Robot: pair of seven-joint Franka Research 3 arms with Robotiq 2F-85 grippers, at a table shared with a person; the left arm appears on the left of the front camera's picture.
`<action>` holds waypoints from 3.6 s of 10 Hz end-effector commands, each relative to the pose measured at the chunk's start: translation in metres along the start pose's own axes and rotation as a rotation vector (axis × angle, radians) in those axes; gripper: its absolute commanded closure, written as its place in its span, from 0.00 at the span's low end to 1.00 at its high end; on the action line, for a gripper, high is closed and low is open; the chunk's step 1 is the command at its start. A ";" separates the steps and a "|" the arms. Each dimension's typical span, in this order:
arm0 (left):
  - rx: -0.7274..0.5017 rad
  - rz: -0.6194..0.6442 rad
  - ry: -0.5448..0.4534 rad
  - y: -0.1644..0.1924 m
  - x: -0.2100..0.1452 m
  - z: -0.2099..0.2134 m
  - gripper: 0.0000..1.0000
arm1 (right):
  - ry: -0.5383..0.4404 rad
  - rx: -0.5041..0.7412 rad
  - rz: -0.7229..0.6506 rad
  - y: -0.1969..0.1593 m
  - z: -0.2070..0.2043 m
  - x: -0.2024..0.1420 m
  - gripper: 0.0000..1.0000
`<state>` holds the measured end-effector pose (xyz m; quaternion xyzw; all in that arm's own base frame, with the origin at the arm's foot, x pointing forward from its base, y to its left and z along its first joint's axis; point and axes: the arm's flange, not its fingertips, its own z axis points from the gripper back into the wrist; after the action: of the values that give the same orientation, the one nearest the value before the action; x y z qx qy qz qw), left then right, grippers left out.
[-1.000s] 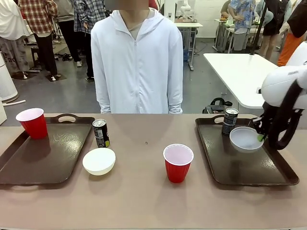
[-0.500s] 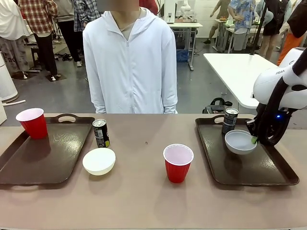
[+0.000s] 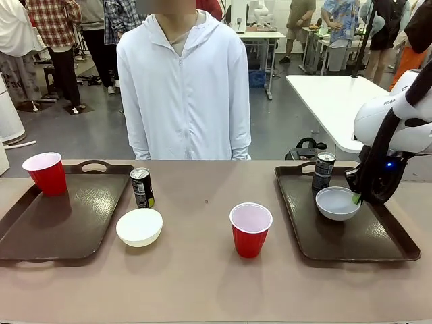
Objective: Prepare tableware on both trays.
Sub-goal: Pick up a Picnic Bowl from the table and place it on a Handle tray.
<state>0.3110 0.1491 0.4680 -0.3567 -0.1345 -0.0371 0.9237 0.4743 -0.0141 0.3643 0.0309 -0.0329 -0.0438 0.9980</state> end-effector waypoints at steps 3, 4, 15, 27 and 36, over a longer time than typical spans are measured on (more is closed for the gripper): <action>-0.007 0.007 -0.005 0.000 0.000 0.001 0.00 | 0.023 0.005 -0.017 -0.005 0.001 0.009 0.00; -0.007 0.007 -0.005 0.000 0.000 0.001 0.00 | 0.019 0.000 -0.028 -0.007 0.005 0.007 0.12; -0.007 0.007 -0.005 0.000 0.000 0.001 0.00 | -0.033 -0.066 -0.055 -0.012 0.101 -0.047 0.05; 0.336 -0.155 0.035 -0.129 0.032 0.024 0.00 | -0.023 0.296 -0.030 -0.087 0.160 -0.064 0.05; 0.714 -0.294 -0.026 -0.207 0.032 -0.154 0.00 | -0.020 0.924 0.126 -0.272 0.143 -0.037 0.05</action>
<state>0.3365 -0.0965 0.5131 -0.0086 -0.1969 -0.1257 0.9723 0.3915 -0.2738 0.4792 0.4525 -0.0672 0.0216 0.8890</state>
